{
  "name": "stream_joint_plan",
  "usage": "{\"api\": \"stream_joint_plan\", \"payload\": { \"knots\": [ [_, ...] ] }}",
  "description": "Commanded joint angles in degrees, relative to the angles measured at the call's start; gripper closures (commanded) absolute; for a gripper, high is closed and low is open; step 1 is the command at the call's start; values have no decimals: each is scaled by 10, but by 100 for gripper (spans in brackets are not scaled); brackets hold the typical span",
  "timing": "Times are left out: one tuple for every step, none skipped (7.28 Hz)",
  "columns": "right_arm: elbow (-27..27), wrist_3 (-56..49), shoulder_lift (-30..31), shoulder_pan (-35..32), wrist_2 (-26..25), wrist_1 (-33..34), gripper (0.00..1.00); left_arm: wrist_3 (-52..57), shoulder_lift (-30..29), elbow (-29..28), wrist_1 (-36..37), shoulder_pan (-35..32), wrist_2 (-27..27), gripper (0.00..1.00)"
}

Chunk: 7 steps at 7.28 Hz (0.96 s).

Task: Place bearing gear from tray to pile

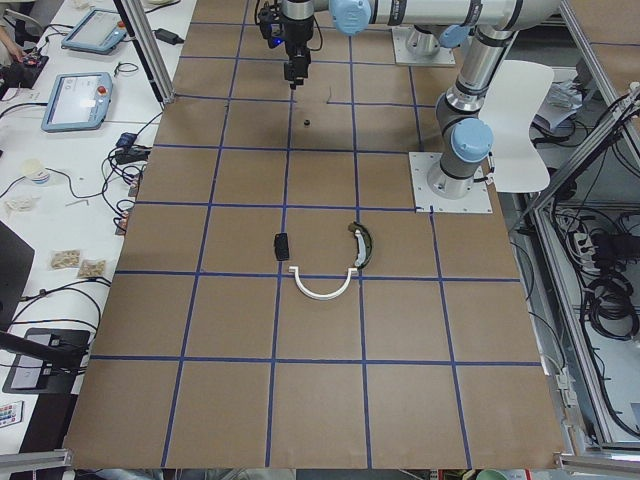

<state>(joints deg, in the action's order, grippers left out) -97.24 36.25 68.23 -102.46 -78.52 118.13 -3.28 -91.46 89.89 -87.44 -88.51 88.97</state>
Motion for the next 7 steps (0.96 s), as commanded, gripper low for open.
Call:
{"api": "stream_joint_plan", "payload": {
  "knots": [
    [-4, -283, 46, 213, -69, -89, 0, -90, -55, 38, 82, -63, -6, 0],
    [-4, -390, 50, 308, -80, -98, 0, -154, -85, 87, 160, -101, -7, 0],
    [-3, -482, 45, 380, -82, -90, 0, -167, -107, 122, 215, -138, 0, 0],
    [1, -582, 43, 448, -93, -84, 0, -164, -128, 129, 234, -142, 1, 0],
    [9, -651, 31, 513, -111, -82, 0, -161, -151, 131, 244, -142, 1, 0],
    [13, -705, 2, 552, -116, -15, 0, -136, -177, 134, 269, -142, 5, 0],
    [14, -744, -35, 579, -141, 54, 0, -73, -201, 129, 291, -142, 13, 0]
  ]
}}
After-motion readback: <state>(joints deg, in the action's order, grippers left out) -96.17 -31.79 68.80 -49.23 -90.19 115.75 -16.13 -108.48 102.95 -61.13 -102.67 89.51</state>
